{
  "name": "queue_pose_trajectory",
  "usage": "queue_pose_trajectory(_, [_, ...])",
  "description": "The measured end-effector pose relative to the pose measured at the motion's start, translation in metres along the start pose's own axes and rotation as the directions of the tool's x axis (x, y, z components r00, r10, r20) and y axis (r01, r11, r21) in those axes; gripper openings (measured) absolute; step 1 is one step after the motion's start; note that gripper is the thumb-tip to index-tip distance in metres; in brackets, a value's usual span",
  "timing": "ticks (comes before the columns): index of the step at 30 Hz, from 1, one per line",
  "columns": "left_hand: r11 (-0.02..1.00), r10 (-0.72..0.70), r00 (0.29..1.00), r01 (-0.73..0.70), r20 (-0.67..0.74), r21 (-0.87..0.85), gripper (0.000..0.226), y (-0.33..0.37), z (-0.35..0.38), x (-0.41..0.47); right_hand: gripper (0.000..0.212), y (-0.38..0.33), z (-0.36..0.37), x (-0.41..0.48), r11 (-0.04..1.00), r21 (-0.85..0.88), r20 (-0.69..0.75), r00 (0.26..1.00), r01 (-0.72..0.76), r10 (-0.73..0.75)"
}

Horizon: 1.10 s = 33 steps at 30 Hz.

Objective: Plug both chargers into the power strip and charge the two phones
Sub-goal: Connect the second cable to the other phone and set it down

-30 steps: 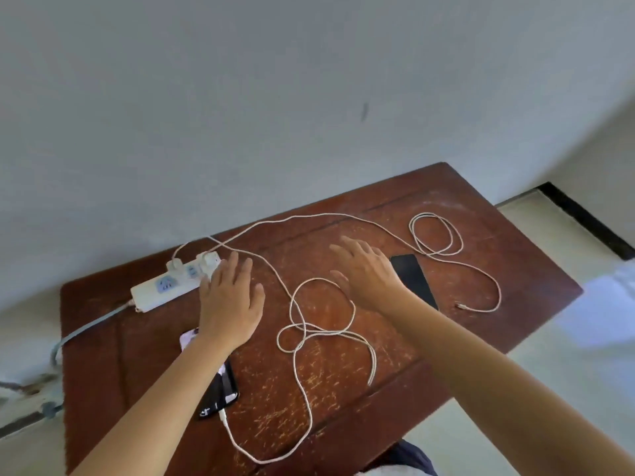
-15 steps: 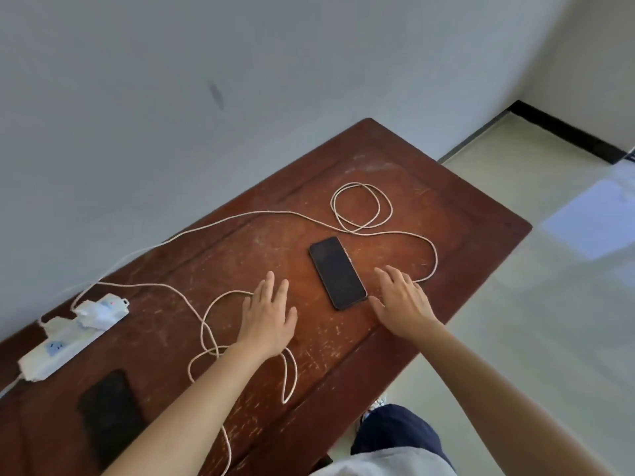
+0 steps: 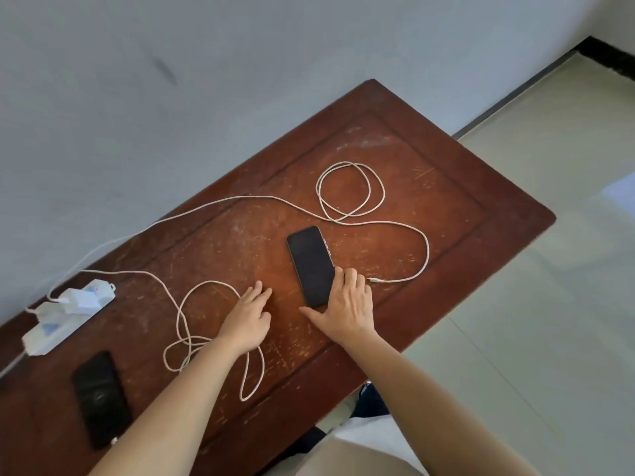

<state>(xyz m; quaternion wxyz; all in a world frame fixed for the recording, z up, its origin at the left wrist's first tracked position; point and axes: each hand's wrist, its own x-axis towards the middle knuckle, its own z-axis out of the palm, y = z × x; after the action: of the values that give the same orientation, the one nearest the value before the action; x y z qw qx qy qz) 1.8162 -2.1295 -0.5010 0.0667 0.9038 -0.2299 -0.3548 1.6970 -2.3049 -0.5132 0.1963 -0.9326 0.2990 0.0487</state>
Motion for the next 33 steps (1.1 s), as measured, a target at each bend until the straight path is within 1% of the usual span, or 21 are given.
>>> queue_pose_trajectory(3, [0.993,-0.048,0.999,0.049,0.008,-0.104,0.051,0.007,-0.006,-0.001,0.091,-0.001,0.002,0.004,0.996,0.087,-0.011,0.999,-0.029,0.031])
queue_pose_trajectory(5, [0.964,-0.099,0.995,0.09,-0.022,-0.25,0.054,0.016,-0.011,-0.004,0.085,-0.001,-0.003,0.008,0.993,0.111,-0.016,0.999,-0.028,0.03])
queue_pose_trajectory(6, [0.922,-0.14,0.99,0.119,-0.03,-0.37,0.061,0.022,-0.016,-0.005,0.085,-0.002,-0.007,0.009,0.993,0.114,-0.008,0.999,-0.031,0.032])
queue_pose_trajectory(7, [0.853,-0.189,0.982,0.154,-0.02,-0.499,0.07,0.029,-0.02,-0.006,0.088,-0.001,-0.011,0.01,0.991,0.126,0.014,0.999,-0.044,0.042])
queue_pose_trajectory(9, [0.683,-0.269,0.962,0.229,0.053,-0.694,0.085,0.041,-0.025,-0.003,0.098,0.001,-0.018,0.009,0.97,0.218,0.094,0.992,-0.108,0.09])
queue_pose_trajectory(10, [0.618,-0.294,0.952,0.255,0.083,-0.744,0.089,0.045,-0.027,0.0,0.104,0.003,-0.022,0.009,0.945,0.29,0.149,0.982,-0.153,0.113])
queue_pose_trajectory(12, [0.554,-0.326,0.941,0.272,0.095,-0.787,0.093,0.051,-0.029,0.006,0.113,0.008,-0.028,0.008,0.876,0.426,0.255,0.959,-0.226,0.124])
queue_pose_trajectory(13, [0.52,-0.331,0.938,0.274,0.105,-0.809,0.094,0.052,-0.029,0.009,0.114,0.012,-0.03,0.006,0.84,0.483,0.289,0.951,-0.247,0.114])
queue_pose_trajectory(14, [0.459,-0.312,0.939,0.28,0.143,-0.843,0.095,0.054,-0.027,0.012,0.112,0.017,-0.032,0.005,0.802,0.537,0.311,0.945,-0.262,0.1])
queue_pose_trajectory(15, [0.357,-0.26,0.943,0.294,0.207,-0.887,0.098,0.055,-0.025,0.015,0.107,0.021,-0.033,0.003,0.767,0.581,0.331,0.94,-0.273,0.084])
queue_pose_trajectory(17, [0.075,-0.089,0.944,0.326,0.319,-0.942,0.105,0.059,-0.021,0.019,0.096,0.028,-0.035,-0.003,0.731,0.623,0.378,0.925,-0.279,0.032])
queue_pose_trajectory(18, [-0.067,-0.019,0.941,0.337,0.339,-0.939,0.106,0.061,-0.019,0.02,0.089,0.031,-0.036,-0.007,0.731,0.627,0.397,0.918,-0.269,-0.002])
queue_pose_trajectory(19, [-0.185,0.014,0.939,0.339,0.343,-0.922,0.106,0.064,-0.015,0.02,0.084,0.032,-0.037,-0.01,0.734,0.629,0.41,0.911,-0.255,-0.035])
queue_pose_trajectory(20, [-0.275,0.016,0.939,0.333,0.342,-0.902,0.106,0.067,-0.011,0.02,0.082,0.032,-0.038,-0.013,0.733,0.636,0.418,0.906,-0.243,-0.062])
queue_pose_trajectory(22, [-0.396,0.033,0.937,0.332,0.347,-0.856,0.109,0.074,-0.004,0.018,0.08,0.03,-0.039,-0.014,0.724,0.655,0.411,0.905,-0.213,-0.105])
queue_pose_trajectory(24, [-0.468,0.105,0.934,0.349,0.34,-0.812,0.114,0.079,-0.002,0.017,0.081,0.024,-0.04,-0.013,0.762,0.629,0.382,0.915,-0.157,-0.126])
queue_pose_trajectory(25, [-0.493,0.113,0.939,0.337,0.324,-0.803,0.113,0.078,-0.003,0.016,0.083,0.022,-0.04,-0.012,0.787,0.603,0.368,0.92,-0.13,-0.131])
queue_pose_trajectory(27, [-0.495,0.053,0.957,0.274,0.287,-0.824,0.112,0.073,-0.007,0.017,0.092,0.021,-0.039,-0.011,0.821,0.567,0.353,0.921,-0.07,-0.165])
queue_pose_trajectory(29, [-0.457,-0.032,0.967,0.211,0.253,-0.864,0.113,0.064,-0.014,0.019,0.1,0.026,-0.039,-0.008,0.868,0.496,0.369,0.907,-0.009,-0.202])
queue_pose_trajectory(31, [-0.438,-0.088,0.969,0.172,0.232,-0.883,0.112,0.054,-0.022,0.02,0.094,0.035,-0.039,-0.004,0.919,0.393,0.347,0.918,0.042,-0.19])
queue_pose_trajectory(33, [-0.427,-0.121,0.969,0.146,0.216,-0.893,0.109,0.043,-0.031,0.021,0.076,0.046,-0.038,0.001,0.973,0.2,0.171,0.973,0.117,-0.152])
